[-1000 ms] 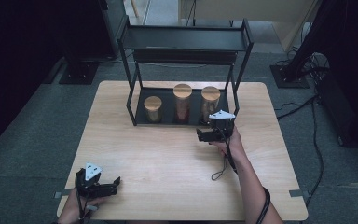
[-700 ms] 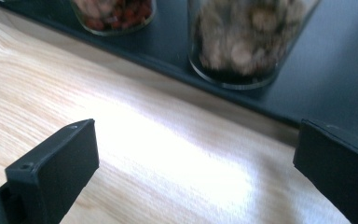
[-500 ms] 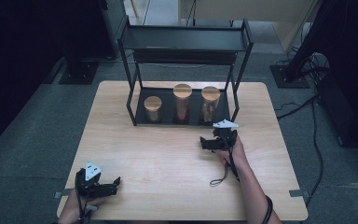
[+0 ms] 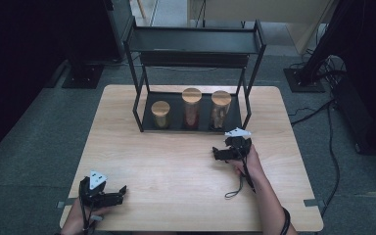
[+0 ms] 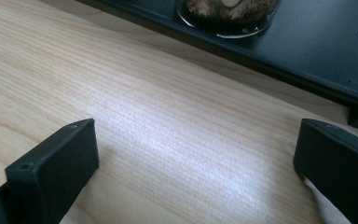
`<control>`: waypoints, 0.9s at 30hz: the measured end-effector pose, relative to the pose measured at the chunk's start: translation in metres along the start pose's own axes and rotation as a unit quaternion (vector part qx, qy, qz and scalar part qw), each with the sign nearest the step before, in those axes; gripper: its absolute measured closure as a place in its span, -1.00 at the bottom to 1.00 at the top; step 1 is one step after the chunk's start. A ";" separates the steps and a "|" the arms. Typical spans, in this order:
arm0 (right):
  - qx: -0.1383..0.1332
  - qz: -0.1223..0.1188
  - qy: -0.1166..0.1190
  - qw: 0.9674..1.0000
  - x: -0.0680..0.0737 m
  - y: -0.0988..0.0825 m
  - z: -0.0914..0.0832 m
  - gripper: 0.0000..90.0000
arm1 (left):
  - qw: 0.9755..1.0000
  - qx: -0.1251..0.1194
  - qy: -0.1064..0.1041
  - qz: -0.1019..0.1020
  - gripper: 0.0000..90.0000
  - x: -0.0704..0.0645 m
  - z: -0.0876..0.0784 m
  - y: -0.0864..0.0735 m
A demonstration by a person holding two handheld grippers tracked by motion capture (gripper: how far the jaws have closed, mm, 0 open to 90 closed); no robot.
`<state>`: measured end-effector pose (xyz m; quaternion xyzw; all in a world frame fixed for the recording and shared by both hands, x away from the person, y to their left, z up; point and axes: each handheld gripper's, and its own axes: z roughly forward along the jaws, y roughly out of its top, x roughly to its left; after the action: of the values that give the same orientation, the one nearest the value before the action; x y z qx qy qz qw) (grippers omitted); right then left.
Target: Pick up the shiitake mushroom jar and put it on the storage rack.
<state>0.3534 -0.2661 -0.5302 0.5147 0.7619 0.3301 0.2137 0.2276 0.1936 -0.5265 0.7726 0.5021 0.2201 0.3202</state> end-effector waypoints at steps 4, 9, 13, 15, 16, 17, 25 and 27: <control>-0.001 0.000 0.000 1.000 -0.001 -0.003 -0.003 -1.00 | 1.000 0.001 0.000 0.001 -1.00 0.000 0.000 0.000; -0.001 0.003 -0.005 1.000 -0.005 -0.010 -0.010 -1.00 | 1.000 0.001 0.000 0.001 -1.00 0.000 0.000 0.000; 0.000 0.004 -0.006 1.000 -0.007 -0.016 -0.016 -1.00 | 1.000 0.001 0.000 0.001 -1.00 0.000 0.000 0.000; 0.000 0.004 -0.006 1.000 -0.009 -0.019 -0.019 -1.00 | 1.000 0.000 0.000 0.001 -1.00 0.000 0.000 0.000; 0.000 0.004 -0.006 1.000 -0.010 -0.020 -0.020 -1.00 | 1.000 0.000 0.000 0.001 -1.00 0.000 0.000 0.000; 0.000 0.004 -0.007 1.000 -0.011 -0.021 -0.022 -1.00 | 1.000 0.000 0.000 0.001 -1.00 0.000 0.000 0.000; -0.001 0.012 -0.016 1.000 -0.016 -0.032 -0.033 -1.00 | 1.000 0.000 0.000 0.000 -1.00 0.000 0.000 0.000; -0.001 0.018 -0.020 1.000 -0.017 -0.035 -0.035 -1.00 | 1.000 0.000 0.000 0.000 -1.00 0.000 0.000 0.000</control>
<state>0.3140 -0.3010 -0.5312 0.5344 0.7480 0.3242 0.2232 0.2275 0.1936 -0.5265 0.7726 0.5021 0.2204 0.3202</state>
